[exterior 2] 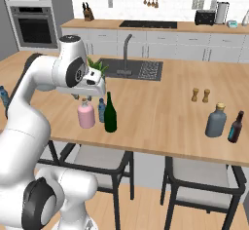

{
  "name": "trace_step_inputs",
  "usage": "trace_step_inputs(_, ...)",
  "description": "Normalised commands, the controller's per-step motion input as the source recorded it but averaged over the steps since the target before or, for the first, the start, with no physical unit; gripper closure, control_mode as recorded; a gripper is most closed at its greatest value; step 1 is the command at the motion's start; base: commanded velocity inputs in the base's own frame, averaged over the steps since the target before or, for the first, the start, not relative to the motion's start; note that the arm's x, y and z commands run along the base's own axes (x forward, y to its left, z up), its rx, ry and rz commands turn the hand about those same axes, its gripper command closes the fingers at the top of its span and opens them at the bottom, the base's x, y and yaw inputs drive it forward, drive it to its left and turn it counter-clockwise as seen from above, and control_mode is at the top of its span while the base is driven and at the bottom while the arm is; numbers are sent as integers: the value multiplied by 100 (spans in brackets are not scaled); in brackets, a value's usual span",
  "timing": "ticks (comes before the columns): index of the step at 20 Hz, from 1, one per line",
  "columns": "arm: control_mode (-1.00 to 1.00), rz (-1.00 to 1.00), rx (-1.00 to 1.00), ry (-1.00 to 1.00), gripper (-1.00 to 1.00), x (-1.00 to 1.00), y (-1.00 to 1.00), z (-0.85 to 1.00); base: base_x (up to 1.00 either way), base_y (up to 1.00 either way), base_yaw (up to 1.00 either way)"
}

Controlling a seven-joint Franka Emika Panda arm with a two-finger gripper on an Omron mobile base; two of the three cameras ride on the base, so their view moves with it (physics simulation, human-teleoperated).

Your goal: Move the plastic bottles in the middle to the plastics group, and the glass bottles in the middle to the glass group.

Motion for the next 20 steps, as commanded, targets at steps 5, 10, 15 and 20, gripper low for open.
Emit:
trace_step_inputs(5, -100, -4, 0, 1, -100, 6, -16, -10, 0, 0, 0)
trace_step_inputs(10, -100, -2, 2, 12, -100, 47, -39, -13, 0, 0, 0)
trace_step_inputs(15, -100, 0, 0, 22, -100, 77, -15, -4, 0, 0, 0)
trace_step_inputs(20, -100, 0, 0, 19, -100, 79, 0, 0, 0, 0, 0)
